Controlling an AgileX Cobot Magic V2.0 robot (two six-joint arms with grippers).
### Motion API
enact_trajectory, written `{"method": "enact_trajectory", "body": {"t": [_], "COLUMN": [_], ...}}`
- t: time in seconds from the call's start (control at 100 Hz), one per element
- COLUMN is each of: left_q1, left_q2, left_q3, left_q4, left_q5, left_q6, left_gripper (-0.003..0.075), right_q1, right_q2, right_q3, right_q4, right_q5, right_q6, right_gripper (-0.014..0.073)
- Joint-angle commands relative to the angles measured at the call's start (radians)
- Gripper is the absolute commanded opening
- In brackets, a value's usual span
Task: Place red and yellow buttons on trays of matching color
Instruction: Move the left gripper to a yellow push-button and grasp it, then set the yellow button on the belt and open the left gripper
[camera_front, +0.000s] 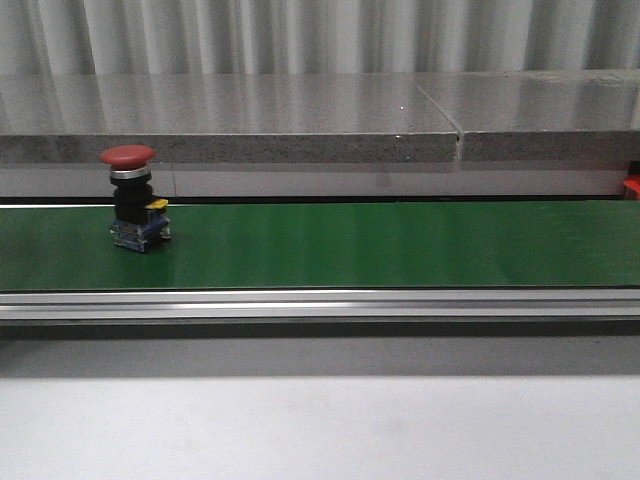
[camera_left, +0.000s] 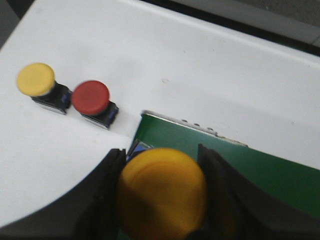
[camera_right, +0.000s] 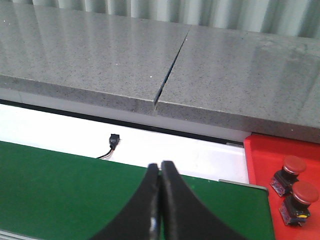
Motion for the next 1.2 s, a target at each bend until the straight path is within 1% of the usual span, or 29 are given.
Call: {"method": "enact_trajectory", "body": {"t": [0.0, 0.13, 0.49, 0.72, 0.96, 1.19], "left_q1": [-0.027, -0.046, -0.046, -0.046, -0.046, -0.046], "left_q2": [-0.022, -0.022, -0.022, -0.022, -0.022, -0.022], "left_q3": [0.004, 0.046, 0.136, 0.138, 0.138, 0.138], "left_q4": [-0.019, -0.041, -0.063, -0.081, -0.086, -0.086], "left_q5": [-0.078, -0.100, -0.198, -0.191, -0.170, -0.132], "left_q6": [-0.002, -0.002, -0.002, -0.002, -0.002, -0.002], "left_gripper": [-0.0020, -0.0021, -0.0020, -0.0015, 0.0067, 0.0078], "right_q1": [-0.001, -0.001, -0.001, -0.001, -0.001, -0.001], "right_q2": [0.000, 0.000, 0.000, 0.000, 0.000, 0.000], "right_q3": [-0.026, -0.026, -0.026, -0.026, -0.026, -0.026], "right_q4": [0.030, 0.030, 0.030, 0.030, 0.030, 0.030], "right_q5": [-0.054, -0.054, -0.054, -0.054, -0.054, -0.054], "right_q6": [-0.007, -0.007, -0.007, -0.007, -0.007, -0.007], "right_gripper": [-0.0069, -0.0069, -0.0069, -0.0069, -0.0069, -0.0069]}}
